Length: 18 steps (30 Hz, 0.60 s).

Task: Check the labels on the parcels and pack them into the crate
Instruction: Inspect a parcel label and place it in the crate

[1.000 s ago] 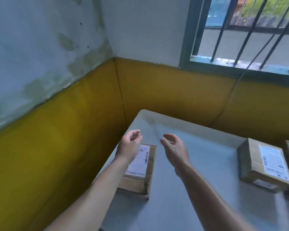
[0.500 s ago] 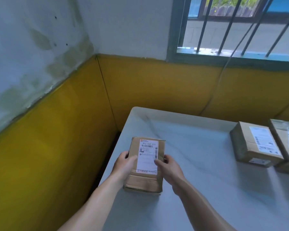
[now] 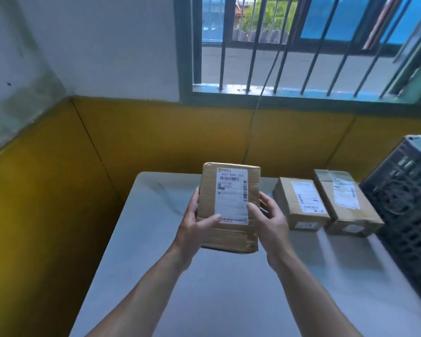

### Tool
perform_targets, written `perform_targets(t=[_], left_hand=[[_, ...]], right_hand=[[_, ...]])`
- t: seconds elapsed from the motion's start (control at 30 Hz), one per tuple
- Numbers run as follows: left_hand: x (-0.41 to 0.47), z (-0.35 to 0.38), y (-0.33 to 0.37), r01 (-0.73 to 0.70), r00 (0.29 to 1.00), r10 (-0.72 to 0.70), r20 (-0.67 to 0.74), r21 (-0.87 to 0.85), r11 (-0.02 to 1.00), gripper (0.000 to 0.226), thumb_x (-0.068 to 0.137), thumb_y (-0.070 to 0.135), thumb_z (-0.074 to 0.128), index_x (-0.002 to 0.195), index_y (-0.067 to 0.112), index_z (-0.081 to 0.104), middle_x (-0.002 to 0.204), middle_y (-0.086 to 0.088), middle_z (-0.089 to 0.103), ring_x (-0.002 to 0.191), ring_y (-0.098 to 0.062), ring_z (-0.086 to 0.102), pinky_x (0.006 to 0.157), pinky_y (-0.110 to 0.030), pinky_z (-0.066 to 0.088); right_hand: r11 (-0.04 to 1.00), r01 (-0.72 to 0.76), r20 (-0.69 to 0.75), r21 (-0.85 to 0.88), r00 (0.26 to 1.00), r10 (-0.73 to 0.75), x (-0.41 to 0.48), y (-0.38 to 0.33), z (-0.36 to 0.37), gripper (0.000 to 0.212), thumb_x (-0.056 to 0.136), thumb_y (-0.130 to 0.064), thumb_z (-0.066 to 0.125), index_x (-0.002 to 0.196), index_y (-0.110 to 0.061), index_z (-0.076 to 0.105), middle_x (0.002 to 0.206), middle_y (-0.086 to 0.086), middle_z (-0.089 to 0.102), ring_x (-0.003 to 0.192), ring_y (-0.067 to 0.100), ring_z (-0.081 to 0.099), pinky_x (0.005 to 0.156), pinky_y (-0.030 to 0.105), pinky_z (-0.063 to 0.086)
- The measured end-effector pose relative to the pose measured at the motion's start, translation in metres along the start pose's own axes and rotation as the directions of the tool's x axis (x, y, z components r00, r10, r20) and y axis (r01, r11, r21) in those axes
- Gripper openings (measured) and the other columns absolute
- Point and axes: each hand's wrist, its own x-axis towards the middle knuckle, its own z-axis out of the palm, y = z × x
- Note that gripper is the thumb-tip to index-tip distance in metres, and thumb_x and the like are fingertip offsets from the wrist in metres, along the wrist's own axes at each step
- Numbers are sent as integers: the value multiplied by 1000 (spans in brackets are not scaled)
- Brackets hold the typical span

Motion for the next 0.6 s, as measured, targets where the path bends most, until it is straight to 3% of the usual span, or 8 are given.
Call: perform_targets(t=[0.07, 0.13, 0.23, 0.33, 0.43, 0.6], left_hand=[[4, 12, 3, 4, 1000, -3, 15, -47, 999, 71, 78, 39, 71, 139, 59, 39, 115, 25, 69, 102, 1, 67, 72, -16, 57], [9, 30, 9, 22, 999, -19, 34, -102, 995, 67, 77, 37, 71, 134, 58, 44, 115, 21, 71, 103, -4, 69, 73, -20, 58], [16, 48, 14, 55, 997, -46, 63, -164, 985, 64, 78, 32, 71, 138, 46, 52, 124, 6, 72, 114, -23, 69, 88, -40, 61], [22, 59, 20, 44, 998, -35, 43, -226, 973, 69, 78, 26, 72, 143, 36, 52, 127, 0, 72, 118, -30, 68, 99, -52, 56], [26, 71, 26, 40, 999, -33, 30, -259, 965, 69, 77, 23, 72, 143, 30, 52, 126, -3, 73, 118, -32, 68, 102, -54, 54], [31, 83, 35, 21, 985, 13, 171, -197, 980, 60, 85, 26, 65, 144, 32, 52, 132, -2, 70, 119, -27, 68, 101, -51, 55]], right_hand=[[999, 14, 16, 45, 1000, -15, 5, -6, -13, 37, 94, -18, 69, 126, -34, 61, 100, -18, 76, 96, 1, 72, 75, 25, 60], [997, 21, 40, 78, 999, -24, 11, -11, -32, 43, 93, -16, 69, 131, -34, 59, 112, -10, 74, 104, 10, 71, 82, 33, 60], [993, 15, 124, 113, 992, -29, 17, -15, -52, 56, 91, -20, 71, 142, -34, 53, 124, -3, 71, 111, 18, 71, 85, 37, 59], [987, 2, 191, 158, 981, -33, 20, -14, -65, 62, 92, -20, 69, 148, -33, 46, 126, -4, 71, 111, 18, 71, 80, 29, 59], [983, 14, 203, 181, 978, -52, 25, -13, -75, 61, 95, -11, 61, 151, -29, 42, 127, -3, 71, 114, 17, 69, 82, 26, 57], [982, 51, 184, 181, 979, -85, 35, -18, -90, 60, 97, 2, 56, 146, -30, 45, 121, -9, 73, 112, 10, 68, 83, 19, 56]])
